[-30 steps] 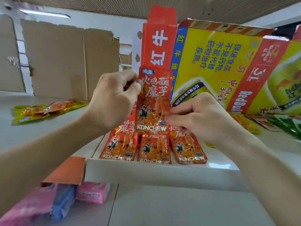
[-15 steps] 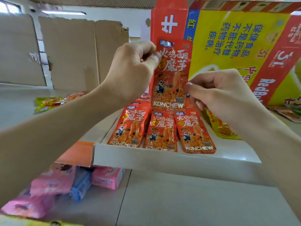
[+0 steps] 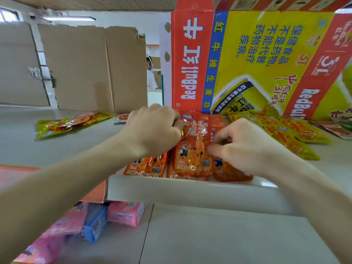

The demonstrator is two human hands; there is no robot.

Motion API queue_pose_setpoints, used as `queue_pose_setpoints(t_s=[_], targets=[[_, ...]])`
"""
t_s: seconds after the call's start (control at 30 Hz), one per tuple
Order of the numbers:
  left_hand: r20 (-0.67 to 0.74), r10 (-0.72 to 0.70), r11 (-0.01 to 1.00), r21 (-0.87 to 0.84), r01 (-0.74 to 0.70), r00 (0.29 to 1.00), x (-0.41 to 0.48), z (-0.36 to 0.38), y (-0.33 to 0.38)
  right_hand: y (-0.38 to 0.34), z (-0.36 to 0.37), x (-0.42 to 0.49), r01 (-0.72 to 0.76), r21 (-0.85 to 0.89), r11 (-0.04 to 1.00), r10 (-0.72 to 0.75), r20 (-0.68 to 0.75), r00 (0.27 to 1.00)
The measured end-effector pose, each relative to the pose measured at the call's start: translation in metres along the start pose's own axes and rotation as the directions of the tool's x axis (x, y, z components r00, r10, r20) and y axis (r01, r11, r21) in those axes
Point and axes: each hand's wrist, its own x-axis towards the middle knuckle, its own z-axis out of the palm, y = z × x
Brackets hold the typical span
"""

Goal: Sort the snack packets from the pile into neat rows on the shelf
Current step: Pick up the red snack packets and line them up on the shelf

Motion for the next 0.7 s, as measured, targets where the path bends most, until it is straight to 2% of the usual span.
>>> queue_pose_setpoints(t_s=[0.17, 0.47, 0.57, 0.67, 0.7], targets=[[-0.087, 0.089, 0.985, 0.156, -0.075, 0.992, -0.007, 0.01, -0.003, 0.001, 0.007, -0.002, -0.023, -0.07, 0.997, 0.024, 0.015, 1.0], [-0.166, 0.093, 0.994, -0.034, -0.1, 0.982, -0.017, 0.01, -0.001, -0.005, 0.009, -0.015, 0.008, -0.272, 0.962, -0.016, -0.027, 0.999], [-0.227, 0.085, 0.988, -0.106, -0.111, 0.97, -0.024, 0.005, -0.007, -0.004, 0.004, -0.018, 0.038, -0.203, 0.978, -0.051, -0.061, 0.997], [-0.281, -0.022, 0.978, -0.207, -0.039, 0.959, -0.041, -0.003, -0.019, 0.004, -0.006, -0.023, 0.085, -0.043, 0.995, -0.092, -0.194, 0.977], [-0.285, -0.06, 0.978, -0.21, -0.002, 0.957, -0.051, -0.005, -0.023, 0.009, -0.008, -0.027, 0.103, -0.047, 0.994, -0.111, -0.234, 0.966]])
